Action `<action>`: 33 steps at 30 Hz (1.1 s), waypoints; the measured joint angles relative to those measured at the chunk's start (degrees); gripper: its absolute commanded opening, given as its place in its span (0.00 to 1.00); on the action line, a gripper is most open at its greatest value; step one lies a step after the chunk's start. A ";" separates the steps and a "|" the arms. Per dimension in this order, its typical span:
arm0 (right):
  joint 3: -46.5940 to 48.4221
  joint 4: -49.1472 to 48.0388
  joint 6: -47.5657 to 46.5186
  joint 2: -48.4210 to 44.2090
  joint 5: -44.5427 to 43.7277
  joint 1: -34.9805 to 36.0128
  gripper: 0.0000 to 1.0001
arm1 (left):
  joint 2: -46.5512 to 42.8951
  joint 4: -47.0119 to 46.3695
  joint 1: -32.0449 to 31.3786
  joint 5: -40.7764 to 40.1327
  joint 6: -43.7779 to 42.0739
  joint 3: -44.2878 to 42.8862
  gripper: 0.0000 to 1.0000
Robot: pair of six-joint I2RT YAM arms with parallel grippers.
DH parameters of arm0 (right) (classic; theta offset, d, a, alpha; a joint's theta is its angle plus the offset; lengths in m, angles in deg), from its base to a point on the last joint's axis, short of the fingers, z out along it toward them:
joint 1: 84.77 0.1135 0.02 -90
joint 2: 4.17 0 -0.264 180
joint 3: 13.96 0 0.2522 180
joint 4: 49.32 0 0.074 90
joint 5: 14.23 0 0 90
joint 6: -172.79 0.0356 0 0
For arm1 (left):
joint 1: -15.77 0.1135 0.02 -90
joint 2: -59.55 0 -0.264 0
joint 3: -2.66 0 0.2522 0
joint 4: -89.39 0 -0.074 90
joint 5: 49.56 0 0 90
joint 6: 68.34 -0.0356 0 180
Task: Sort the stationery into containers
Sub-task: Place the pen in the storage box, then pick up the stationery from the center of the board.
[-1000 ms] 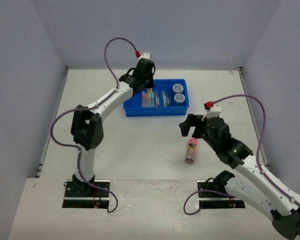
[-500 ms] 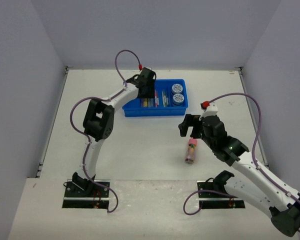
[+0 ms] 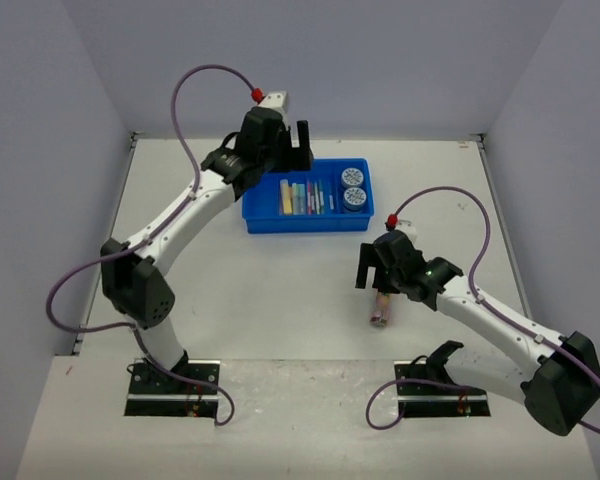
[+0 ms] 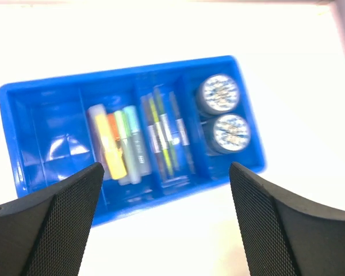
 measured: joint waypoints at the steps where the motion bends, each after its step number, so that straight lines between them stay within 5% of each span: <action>1: -0.10 0.79 0.80 0.92 -0.06 0.00 0.99 | -3.09 -0.49 -0.39 0.38 -0.04 1.35 0.93; 10: -1.66 3.90 6.39 8.52 2.62 0.00 0.95 | -29.00 -4.85 -2.27 1.49 1.01 23.44 0.97; 13: -3.14 4.10 7.89 9.36 4.03 0.00 0.84 | -32.35 -4.78 -2.32 1.74 1.60 27.88 0.97; 18: -4.07 3.79 9.35 14.79 5.95 -0.03 0.32 | -34.84 -5.39 -2.64 3.50 2.01 35.63 0.98; 20: -3.84 3.24 9.48 16.24 6.54 -0.07 0.02 | -35.03 -5.82 -2.74 4.49 2.19 38.02 1.00; 27: -3.58 0.11 7.18 16.22 7.67 0.76 0.00 | -39.63 -12.01 -2.95 13.18 4.36 47.84 1.00; 33: -6.45 -9.96 1.44 2.80 12.09 5.58 0.00 | -42.51 -31.12 -3.07 31.18 9.64 60.30 1.00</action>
